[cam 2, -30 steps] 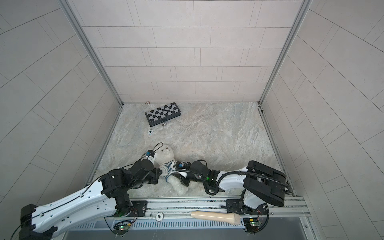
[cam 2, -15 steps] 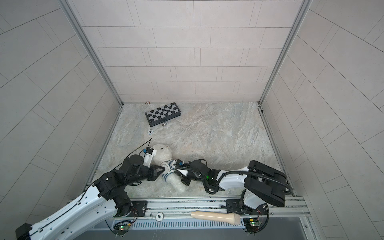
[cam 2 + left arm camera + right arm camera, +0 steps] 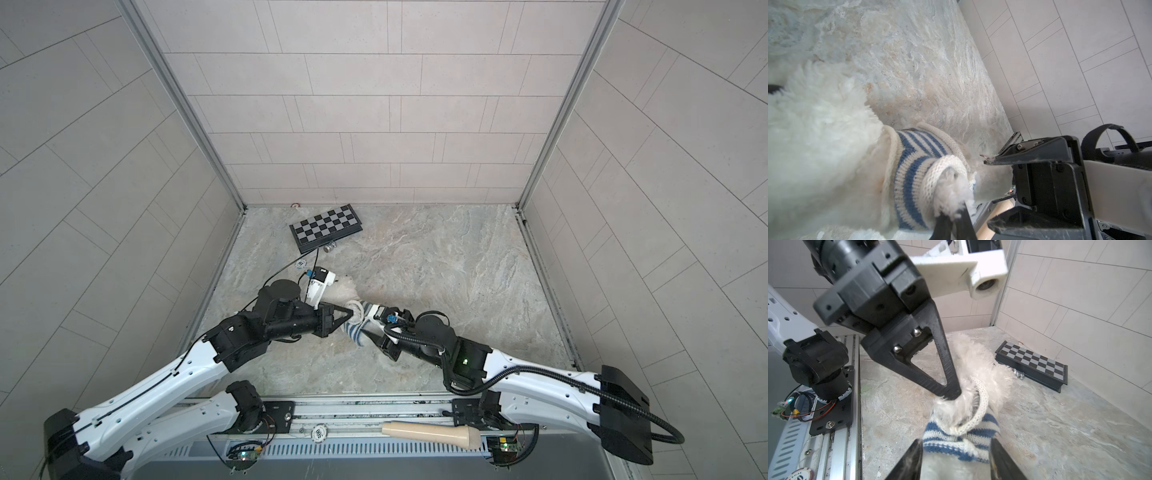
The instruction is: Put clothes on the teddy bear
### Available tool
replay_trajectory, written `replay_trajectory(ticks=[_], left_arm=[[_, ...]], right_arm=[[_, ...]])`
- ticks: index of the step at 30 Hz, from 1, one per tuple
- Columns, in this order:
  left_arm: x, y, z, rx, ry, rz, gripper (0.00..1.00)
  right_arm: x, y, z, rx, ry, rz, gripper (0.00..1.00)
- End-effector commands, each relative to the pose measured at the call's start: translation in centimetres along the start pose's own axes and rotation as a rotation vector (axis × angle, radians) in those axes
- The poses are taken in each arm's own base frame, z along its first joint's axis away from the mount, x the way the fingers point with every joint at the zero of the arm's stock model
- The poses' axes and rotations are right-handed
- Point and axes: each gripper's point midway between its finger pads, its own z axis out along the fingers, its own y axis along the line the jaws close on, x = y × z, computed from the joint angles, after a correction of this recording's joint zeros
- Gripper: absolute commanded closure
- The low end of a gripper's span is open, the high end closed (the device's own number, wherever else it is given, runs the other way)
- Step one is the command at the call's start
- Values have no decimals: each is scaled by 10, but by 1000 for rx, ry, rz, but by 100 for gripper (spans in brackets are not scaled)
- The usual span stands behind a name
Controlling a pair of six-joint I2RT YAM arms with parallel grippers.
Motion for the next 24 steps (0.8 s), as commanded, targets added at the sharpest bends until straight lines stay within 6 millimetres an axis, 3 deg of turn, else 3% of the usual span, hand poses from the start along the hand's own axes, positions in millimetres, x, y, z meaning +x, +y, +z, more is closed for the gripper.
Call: replay_trajectory(ticks=[1,6,15,17,22,24], left_arm=[[-20,-27,1,103,-43,53,100],[-26,-44,6,195,-50,46,100],[-29,-65,5,296,-43,32,100],[-28,-71,5,314,-33,34,100],[-34,-87,-2,376,-54,33,100],[-36,-90,-4,386,-59,28,100]], right_arm=[[-3,-13,-6,54,28,-19,44],[-2,-24,0,81,39,1,39],[17,-21,15,51,50,32,38],[20,-22,17,49,50,38,45],[47,-32,20,79,96,74,81],[55,-38,19,97,97,93,89]])
